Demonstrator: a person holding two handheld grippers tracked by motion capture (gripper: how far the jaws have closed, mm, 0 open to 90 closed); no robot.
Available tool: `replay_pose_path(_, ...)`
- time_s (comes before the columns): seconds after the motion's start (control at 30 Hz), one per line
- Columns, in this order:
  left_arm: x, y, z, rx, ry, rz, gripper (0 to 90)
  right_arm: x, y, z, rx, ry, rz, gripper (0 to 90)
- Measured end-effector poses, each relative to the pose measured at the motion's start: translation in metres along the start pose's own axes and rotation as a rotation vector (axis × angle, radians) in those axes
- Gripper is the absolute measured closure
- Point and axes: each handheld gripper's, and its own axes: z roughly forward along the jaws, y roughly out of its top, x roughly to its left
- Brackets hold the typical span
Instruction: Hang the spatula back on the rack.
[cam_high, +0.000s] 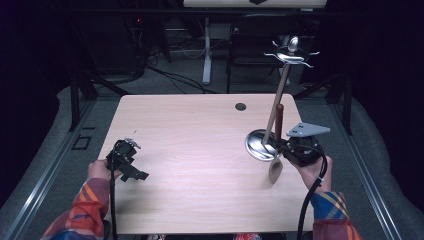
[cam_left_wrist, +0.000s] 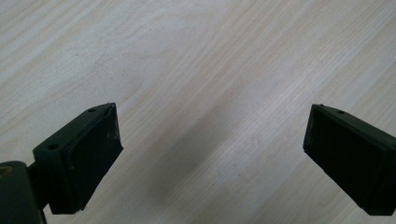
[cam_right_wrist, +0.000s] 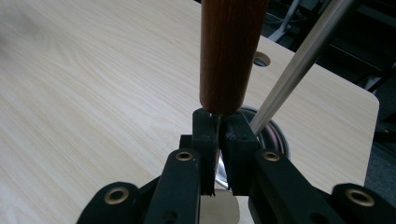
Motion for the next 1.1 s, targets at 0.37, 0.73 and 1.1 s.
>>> replay_pose_path(0.37,0.0,0.0,0.0,0.002,0.0,0.0,3.9,-0.005,0.003,-0.006,-0.022,-0.027,0.019,84.9)
replay_pose_path(0.73,0.0,0.0,0.001,0.0,-0.001,0.001,3.9,-0.009,0.006,-0.012,-0.034,-0.063,0.024,84.9)
replay_pose_path(1.1,0.0,0.001,0.0,0.003,0.0,0.002,3.9,-0.016,0.008,-0.015,-0.031,-0.084,0.023,84.8)
